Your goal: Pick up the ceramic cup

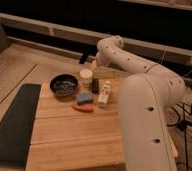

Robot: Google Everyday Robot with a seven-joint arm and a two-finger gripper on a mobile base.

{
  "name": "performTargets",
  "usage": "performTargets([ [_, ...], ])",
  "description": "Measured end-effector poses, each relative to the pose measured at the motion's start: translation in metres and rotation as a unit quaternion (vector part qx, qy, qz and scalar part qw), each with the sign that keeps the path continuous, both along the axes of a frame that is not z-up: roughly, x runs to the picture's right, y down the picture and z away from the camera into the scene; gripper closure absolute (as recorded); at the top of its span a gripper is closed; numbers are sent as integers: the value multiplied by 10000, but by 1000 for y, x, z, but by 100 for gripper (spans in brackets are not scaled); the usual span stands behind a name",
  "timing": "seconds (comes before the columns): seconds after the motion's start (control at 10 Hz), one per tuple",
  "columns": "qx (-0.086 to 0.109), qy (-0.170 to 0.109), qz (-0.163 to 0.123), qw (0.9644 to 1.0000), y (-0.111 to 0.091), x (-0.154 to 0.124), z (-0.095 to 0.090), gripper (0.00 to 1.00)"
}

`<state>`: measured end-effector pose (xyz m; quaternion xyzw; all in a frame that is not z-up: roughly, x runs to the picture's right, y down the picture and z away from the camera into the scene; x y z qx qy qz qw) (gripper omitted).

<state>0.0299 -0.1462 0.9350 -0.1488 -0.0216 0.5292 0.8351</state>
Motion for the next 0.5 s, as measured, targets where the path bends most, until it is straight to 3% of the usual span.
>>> performTargets([
  [0.5,45,-279,-78,9996,-6,-14,19,35],
])
